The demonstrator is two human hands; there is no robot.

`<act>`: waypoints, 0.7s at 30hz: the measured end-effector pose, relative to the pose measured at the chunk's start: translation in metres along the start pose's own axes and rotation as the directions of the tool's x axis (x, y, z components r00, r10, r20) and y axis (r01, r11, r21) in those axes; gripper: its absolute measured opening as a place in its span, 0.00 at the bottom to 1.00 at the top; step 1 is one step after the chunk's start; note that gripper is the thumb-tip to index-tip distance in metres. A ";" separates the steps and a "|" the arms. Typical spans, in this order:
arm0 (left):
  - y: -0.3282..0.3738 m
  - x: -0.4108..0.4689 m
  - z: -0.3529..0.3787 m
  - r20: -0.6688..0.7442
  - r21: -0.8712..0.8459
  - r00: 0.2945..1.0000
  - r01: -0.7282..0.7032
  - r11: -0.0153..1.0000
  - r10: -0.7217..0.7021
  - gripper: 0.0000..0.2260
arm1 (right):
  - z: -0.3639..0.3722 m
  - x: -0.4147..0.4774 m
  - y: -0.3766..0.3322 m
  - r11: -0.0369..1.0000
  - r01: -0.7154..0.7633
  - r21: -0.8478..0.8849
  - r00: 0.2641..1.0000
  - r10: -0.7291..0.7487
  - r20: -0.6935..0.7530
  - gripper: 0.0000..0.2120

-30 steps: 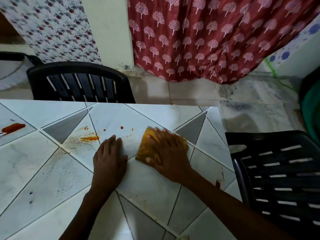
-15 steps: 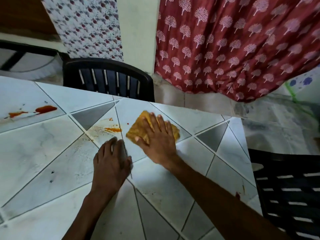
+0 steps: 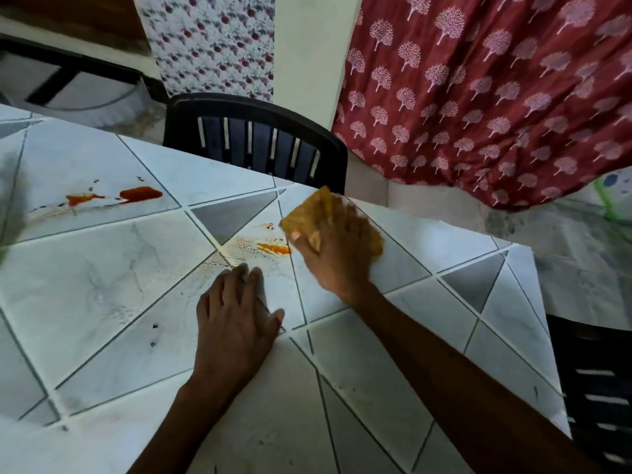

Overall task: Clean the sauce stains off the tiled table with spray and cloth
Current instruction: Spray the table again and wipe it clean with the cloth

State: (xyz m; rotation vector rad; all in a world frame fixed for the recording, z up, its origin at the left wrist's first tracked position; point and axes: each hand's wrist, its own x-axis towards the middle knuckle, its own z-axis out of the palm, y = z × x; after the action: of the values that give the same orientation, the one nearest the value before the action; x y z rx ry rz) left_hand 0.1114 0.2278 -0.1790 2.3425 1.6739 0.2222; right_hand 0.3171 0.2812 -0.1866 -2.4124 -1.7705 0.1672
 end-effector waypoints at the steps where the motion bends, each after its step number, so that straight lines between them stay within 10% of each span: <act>1: -0.004 0.000 -0.001 -0.002 0.001 1.000 0.008 1.000 -0.008 0.34 | -0.001 -0.021 -0.002 0.993 0.117 -0.002 0.993 -0.117 0.017 0.37; 5: -0.012 -0.002 -0.002 -0.013 -0.019 1.000 0.028 0.999 -0.028 0.32 | -0.014 -0.102 0.040 0.955 0.297 -0.026 0.952 -0.294 0.083 0.36; 12: -0.012 -0.007 -0.003 -0.031 -0.051 0.999 0.036 0.998 -0.037 0.31 | -0.012 0.015 0.041 0.988 -0.152 -0.028 0.988 0.152 0.006 0.41; 21: -0.051 -0.017 -0.023 -0.053 -0.047 0.988 0.144 0.988 -0.146 0.31 | -0.007 -0.090 0.000 0.919 0.394 -0.033 0.918 -0.391 0.070 0.34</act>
State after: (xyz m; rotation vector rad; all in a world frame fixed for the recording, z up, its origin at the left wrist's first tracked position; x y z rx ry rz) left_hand 0.0537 0.2300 -0.1710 2.1908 1.8379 0.2955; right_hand 0.2910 0.1951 -0.1792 -2.0405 -2.2643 0.1560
